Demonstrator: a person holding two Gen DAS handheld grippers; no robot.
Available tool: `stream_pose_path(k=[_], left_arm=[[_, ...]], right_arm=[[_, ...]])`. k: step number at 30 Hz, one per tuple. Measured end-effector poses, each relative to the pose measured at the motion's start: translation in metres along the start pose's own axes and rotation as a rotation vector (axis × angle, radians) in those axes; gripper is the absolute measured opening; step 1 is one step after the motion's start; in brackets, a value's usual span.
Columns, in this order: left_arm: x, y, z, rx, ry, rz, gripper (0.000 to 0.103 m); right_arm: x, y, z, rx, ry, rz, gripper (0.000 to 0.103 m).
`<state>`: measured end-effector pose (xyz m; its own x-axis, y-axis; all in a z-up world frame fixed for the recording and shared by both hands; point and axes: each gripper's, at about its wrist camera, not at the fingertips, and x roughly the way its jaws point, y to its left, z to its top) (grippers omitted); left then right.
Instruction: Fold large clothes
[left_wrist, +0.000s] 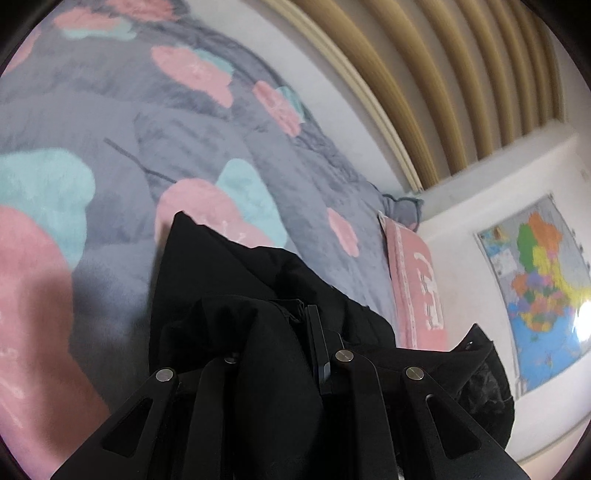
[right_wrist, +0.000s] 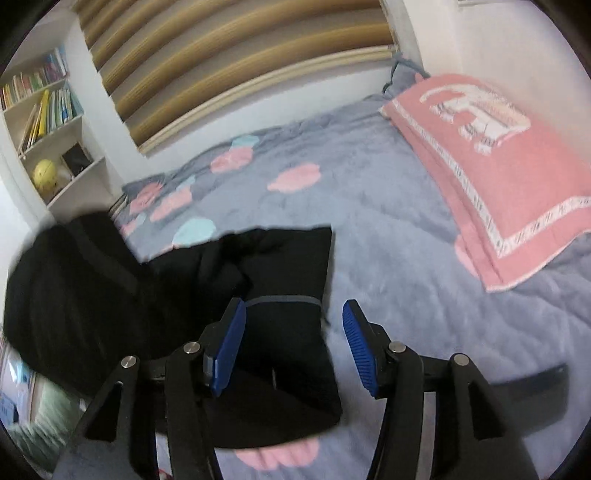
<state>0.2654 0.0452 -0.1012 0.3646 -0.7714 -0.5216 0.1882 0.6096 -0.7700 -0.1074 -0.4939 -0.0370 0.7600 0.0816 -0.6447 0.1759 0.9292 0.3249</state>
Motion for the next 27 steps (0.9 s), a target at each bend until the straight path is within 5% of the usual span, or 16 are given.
stream_pose_path(k=[4, 8, 12, 14, 20, 22, 24, 27], left_arm=[[0.011, 0.014, 0.014, -0.086, -0.016, 0.003, 0.017], [0.03, 0.022, 0.031, -0.161, 0.003, 0.047, 0.018], [0.037, 0.017, 0.027, -0.095, 0.054, 0.079, 0.021], [0.017, 0.01, 0.021, -0.03, 0.036, 0.031, 0.028], [-0.062, 0.008, 0.012, 0.074, 0.012, -0.116, 0.05], [-0.087, 0.014, 0.015, 0.093, -0.046, -0.072, 0.066], [-0.112, 0.018, 0.017, 0.122, -0.118, 0.016, 0.07], [-0.115, 0.011, 0.02, 0.188, -0.092, 0.066, 0.07]], right_arm=[[0.007, -0.008, -0.015, 0.013, -0.011, -0.045, 0.064], [0.007, -0.002, -0.016, 0.008, -0.034, 0.04, 0.069], [0.041, 0.034, -0.008, -0.053, 0.0, 0.126, 0.077], [0.071, 0.045, 0.0, -0.07, 0.039, 0.089, 0.077], [0.211, 0.027, 0.029, -0.02, 0.254, -0.256, 0.077], [0.231, 0.013, 0.03, 0.041, 0.289, -0.25, 0.077], [0.227, 0.007, 0.03, 0.073, 0.278, -0.217, 0.077], [0.206, 0.011, 0.032, 0.033, 0.221, -0.204, 0.077]])
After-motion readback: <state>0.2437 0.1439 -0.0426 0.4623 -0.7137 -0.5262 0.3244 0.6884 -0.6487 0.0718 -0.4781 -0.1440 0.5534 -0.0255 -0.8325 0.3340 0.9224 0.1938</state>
